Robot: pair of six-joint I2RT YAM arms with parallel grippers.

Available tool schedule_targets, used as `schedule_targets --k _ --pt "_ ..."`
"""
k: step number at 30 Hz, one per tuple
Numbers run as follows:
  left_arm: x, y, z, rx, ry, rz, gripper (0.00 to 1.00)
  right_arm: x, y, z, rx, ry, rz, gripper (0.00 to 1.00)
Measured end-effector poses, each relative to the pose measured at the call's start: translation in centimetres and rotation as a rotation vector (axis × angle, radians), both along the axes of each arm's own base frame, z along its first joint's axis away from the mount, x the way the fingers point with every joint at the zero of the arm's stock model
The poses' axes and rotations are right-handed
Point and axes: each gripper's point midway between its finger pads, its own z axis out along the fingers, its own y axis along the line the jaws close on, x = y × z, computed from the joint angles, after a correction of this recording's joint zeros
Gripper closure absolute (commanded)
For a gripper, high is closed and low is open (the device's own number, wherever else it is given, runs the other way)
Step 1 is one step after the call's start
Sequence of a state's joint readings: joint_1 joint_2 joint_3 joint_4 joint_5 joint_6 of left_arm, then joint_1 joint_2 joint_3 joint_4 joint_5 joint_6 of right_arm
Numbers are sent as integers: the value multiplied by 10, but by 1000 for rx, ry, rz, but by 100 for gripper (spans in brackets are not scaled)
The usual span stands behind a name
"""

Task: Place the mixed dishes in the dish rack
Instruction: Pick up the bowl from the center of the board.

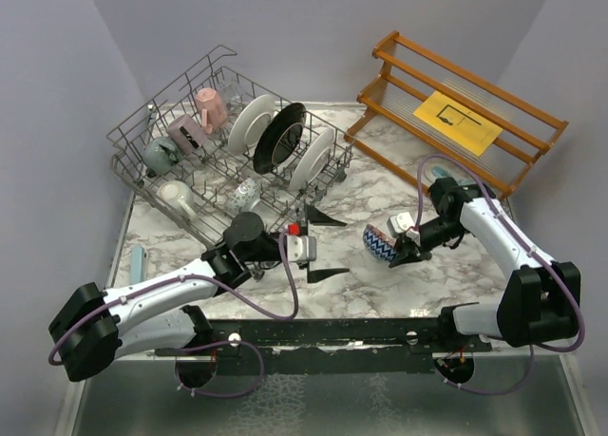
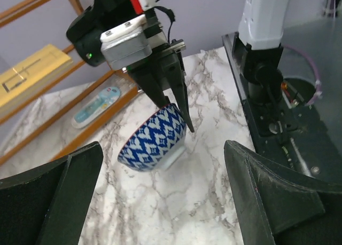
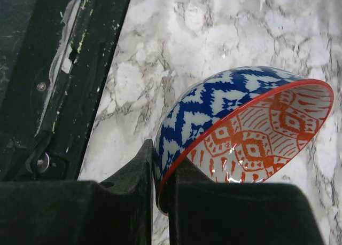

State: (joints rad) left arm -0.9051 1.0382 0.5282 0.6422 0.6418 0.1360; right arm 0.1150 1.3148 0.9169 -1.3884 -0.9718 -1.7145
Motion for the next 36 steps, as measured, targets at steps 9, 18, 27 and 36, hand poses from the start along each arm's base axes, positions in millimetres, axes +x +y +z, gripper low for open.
schedule_targets --k 9,18,27,36 --pt "8 -20 -21 212 -230 -90 3 -20 23 -1 75 -61 166 99" --pt "12 -20 -55 340 -113 -234 17 -27 34 4 112 -195 303 99" --pt "8 -33 -69 412 18 -382 39 -42 48 -1 108 -208 426 98" --pt "-11 -28 -85 454 137 -512 47 -37 49 0 94 -227 437 98"
